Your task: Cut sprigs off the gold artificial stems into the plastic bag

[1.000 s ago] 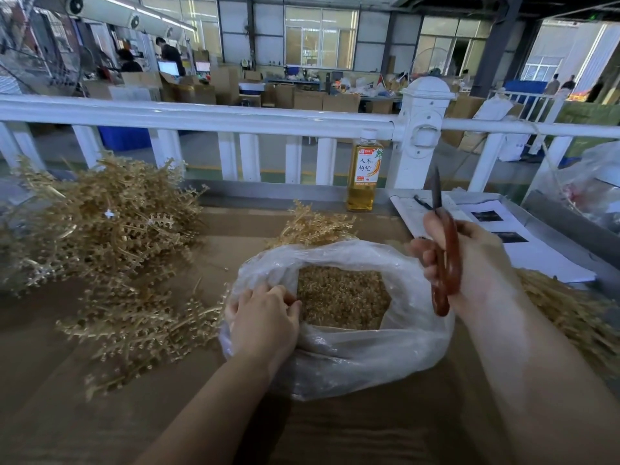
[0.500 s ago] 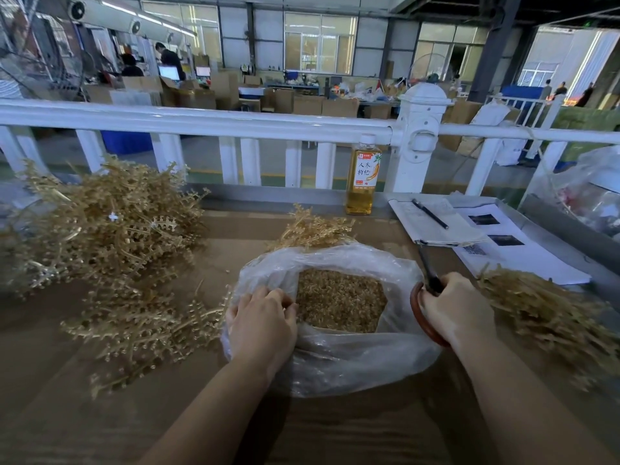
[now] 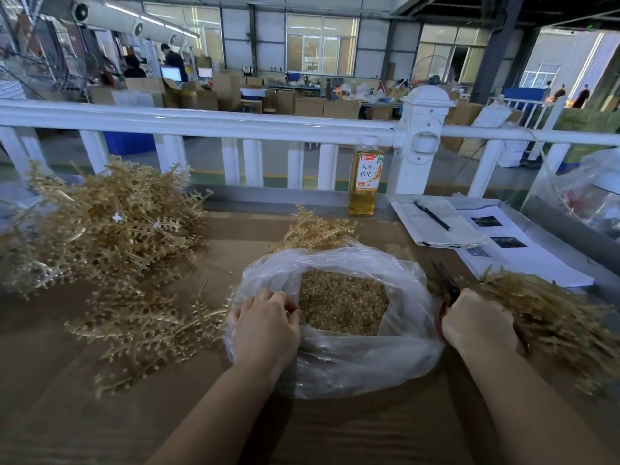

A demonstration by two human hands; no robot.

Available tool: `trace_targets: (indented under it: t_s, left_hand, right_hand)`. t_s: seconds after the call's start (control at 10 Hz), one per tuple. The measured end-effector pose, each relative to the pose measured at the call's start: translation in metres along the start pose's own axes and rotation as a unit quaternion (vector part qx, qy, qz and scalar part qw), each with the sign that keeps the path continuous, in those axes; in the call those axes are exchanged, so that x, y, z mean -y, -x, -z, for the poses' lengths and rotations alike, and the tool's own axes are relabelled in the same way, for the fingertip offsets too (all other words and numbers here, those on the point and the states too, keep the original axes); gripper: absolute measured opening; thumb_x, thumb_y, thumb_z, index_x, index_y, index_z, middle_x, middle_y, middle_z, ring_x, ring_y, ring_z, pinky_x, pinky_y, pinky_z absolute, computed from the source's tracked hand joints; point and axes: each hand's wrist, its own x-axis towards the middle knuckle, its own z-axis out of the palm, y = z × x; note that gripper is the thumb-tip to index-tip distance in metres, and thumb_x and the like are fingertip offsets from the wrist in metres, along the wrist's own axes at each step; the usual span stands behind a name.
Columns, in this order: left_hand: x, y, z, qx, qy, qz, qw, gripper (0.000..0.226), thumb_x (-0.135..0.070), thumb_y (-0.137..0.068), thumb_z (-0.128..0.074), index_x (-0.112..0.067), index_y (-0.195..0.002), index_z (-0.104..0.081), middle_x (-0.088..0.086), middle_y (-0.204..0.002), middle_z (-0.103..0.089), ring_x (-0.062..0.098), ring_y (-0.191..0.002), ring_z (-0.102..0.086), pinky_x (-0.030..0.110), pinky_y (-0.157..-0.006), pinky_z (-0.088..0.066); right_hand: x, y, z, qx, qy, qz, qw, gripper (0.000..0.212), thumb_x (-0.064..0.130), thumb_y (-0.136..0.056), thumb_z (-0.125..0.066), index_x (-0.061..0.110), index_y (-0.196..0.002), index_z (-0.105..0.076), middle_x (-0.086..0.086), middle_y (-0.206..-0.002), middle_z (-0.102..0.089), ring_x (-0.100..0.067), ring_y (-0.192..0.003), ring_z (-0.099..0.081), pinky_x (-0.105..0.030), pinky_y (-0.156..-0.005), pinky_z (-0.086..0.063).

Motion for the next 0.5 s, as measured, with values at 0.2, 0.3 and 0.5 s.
trace_targets:
  t_s: [0.2, 0.3, 0.5]
  left_hand:
    - [-0.001, 0.002, 0.001, -0.007, 0.001, -0.002, 1.000, 0.017, -0.040, -0.092, -0.050, -0.034, -0.104, -0.062, -0.011, -0.113, -0.055, 0.014, -0.114, -0.044, 0.036, -0.107, -0.022]
    - [0.000, 0.001, 0.001, -0.005, -0.001, -0.003, 1.000, 0.017, -0.039, -0.092, -0.050, -0.034, -0.104, -0.062, -0.010, -0.113, -0.055, 0.015, -0.114, -0.044, 0.035, -0.108, -0.022]
    - [0.001, 0.002, -0.001, -0.013, -0.013, -0.016, 1.000, 0.016, -0.040, -0.092, -0.050, -0.035, -0.104, -0.060, -0.011, -0.112, -0.053, 0.014, -0.114, -0.043, 0.034, -0.107, -0.018]
  right_hand:
    - [0.008, 0.007, -0.004, -0.038, 0.059, 0.013, 0.997, 0.043, 0.041, -0.100, -0.029, 0.021, -0.133, -0.047, -0.014, -0.139, -0.034, -0.030, -0.127, -0.031, -0.048, -0.100, -0.030]
    - [0.010, 0.008, -0.008, -0.042, 0.086, 0.043, 0.994, 0.032, 0.027, -0.098, -0.033, 0.024, -0.123, -0.053, -0.009, -0.132, -0.039, -0.026, -0.123, -0.036, -0.044, -0.097, -0.034]
    - [0.010, 0.015, -0.023, -0.149, 0.127, 0.077, 0.978, 0.028, 0.019, -0.094, -0.042, 0.026, -0.116, -0.059, -0.004, -0.120, -0.052, -0.022, -0.113, -0.048, -0.037, -0.091, -0.041]
